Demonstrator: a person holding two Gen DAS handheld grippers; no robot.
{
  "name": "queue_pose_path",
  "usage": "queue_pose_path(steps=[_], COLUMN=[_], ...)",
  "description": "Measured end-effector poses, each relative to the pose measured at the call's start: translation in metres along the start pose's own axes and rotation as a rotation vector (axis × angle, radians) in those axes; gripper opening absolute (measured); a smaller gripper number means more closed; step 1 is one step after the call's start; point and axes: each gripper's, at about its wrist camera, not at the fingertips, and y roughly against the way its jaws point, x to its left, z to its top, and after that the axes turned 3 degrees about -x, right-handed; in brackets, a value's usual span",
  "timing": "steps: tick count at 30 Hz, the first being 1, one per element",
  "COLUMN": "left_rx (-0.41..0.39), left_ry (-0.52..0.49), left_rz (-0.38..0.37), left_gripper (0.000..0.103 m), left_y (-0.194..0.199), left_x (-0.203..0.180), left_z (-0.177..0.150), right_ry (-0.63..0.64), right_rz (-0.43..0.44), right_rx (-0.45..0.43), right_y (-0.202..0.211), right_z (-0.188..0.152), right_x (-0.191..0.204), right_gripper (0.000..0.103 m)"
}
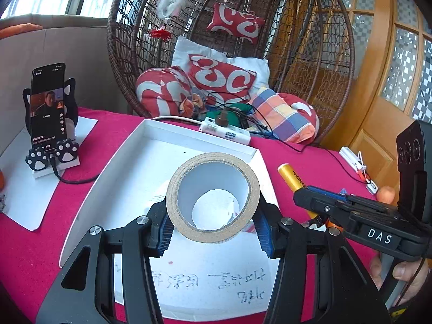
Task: Organize rigid objects
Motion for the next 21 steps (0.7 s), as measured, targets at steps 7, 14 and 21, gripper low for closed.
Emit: queue_pose_path(steps=[7, 14, 21], left_rx=[0.005, 0.013, 0.014], left_ry=[0.018, 0.045, 0.085], left_rz=[0.073, 0.123, 0.133], left_gripper=[0.051, 0.051, 0.054], left_y=[-0.025, -0.044, -0.046], left_x=[0.024, 0.038, 0.042], left_z=[0.016, 0.022, 0.017], right_ry=[-0.005, 0.004, 0.037], right_rz=[-0.009, -0.025, -0.027], right_rx=[0.044, 0.089, 0.107], right_y=[-0.027, -0.051, -0.062], right_z=[-0.003, -0.016, -0.026], right_x=[0.006, 0.014, 0.023], right_gripper=[0.023, 0.023, 0.024])
